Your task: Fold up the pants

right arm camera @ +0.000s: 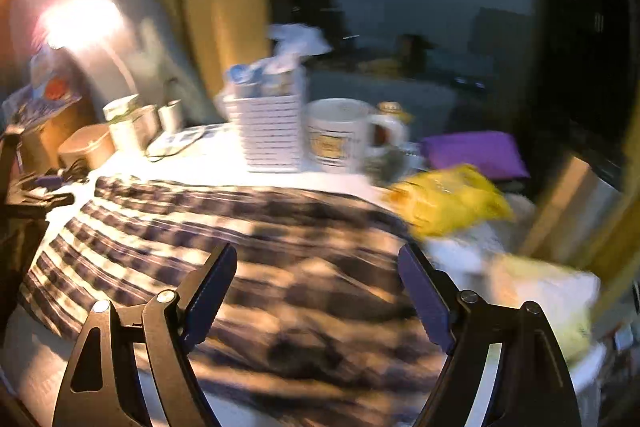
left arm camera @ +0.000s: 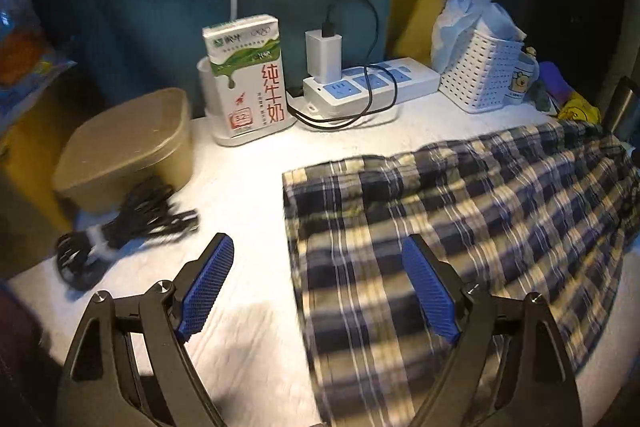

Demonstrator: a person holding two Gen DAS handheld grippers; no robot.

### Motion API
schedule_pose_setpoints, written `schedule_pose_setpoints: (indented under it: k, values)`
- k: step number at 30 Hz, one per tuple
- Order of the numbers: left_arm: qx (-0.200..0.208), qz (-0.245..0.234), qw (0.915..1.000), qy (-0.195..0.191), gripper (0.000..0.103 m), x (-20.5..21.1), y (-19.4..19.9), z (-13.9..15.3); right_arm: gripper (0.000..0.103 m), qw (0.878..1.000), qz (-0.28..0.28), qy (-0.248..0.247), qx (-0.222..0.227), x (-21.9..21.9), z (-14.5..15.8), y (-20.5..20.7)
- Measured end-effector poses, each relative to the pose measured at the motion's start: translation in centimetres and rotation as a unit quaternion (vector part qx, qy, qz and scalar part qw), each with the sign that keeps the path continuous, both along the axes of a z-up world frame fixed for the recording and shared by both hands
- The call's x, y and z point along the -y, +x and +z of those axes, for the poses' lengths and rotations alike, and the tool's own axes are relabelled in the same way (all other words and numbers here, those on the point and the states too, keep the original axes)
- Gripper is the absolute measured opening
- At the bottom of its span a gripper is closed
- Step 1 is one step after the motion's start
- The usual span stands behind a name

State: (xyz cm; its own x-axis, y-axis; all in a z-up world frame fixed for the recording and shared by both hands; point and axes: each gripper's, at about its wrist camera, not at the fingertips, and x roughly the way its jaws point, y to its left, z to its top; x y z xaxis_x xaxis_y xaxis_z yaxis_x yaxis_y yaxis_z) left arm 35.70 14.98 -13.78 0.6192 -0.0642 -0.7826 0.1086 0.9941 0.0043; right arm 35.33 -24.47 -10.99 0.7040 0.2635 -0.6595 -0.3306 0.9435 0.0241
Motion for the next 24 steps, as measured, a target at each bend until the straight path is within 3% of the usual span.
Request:
schedule_pose_setpoints:
  k: [3,8,11,13,17,21,24]
  values:
    - [-0.006,-0.008,0.9999,-0.012,0.086,-0.4,1.9,-1.1,0.083,0.999,0.037,0.009,-0.018,-3.4,-0.8,2.3]
    - [-0.008,-0.029,0.9992,-0.028,0.082,-0.6,3.9,-2.2,0.065,0.995,0.088,0.012,-0.051,-8.5,-2.4,5.8]
    - [-0.008,-0.043,0.9988,-0.023,0.053,-0.3,4.3,-2.4,0.063,0.990,0.123,-0.001,-0.065,-11.7,-3.4,7.5]
    - [-0.009,-0.047,0.9986,-0.020,0.047,-0.1,4.5,-2.7,0.062,0.987,0.144,-0.008,-0.069,-13.6,-3.8,8.2]
    - [-0.005,-0.053,0.9985,-0.016,0.017,0.3,4.4,-2.9,0.062,0.980,0.176,-0.027,-0.085,-17.1,-5.2,9.8]
    - [0.012,-0.064,0.9978,-0.014,0.007,0.4,4.1,-2.5,0.062,0.972,0.195,-0.047,-0.120,-19.4,-7.6,10.7]
    - [0.037,-0.065,0.9972,-0.001,0.007,0.8,3.7,-1.7,0.012,0.967,0.210,-0.068,-0.128,-20.5,-8.7,10.5]
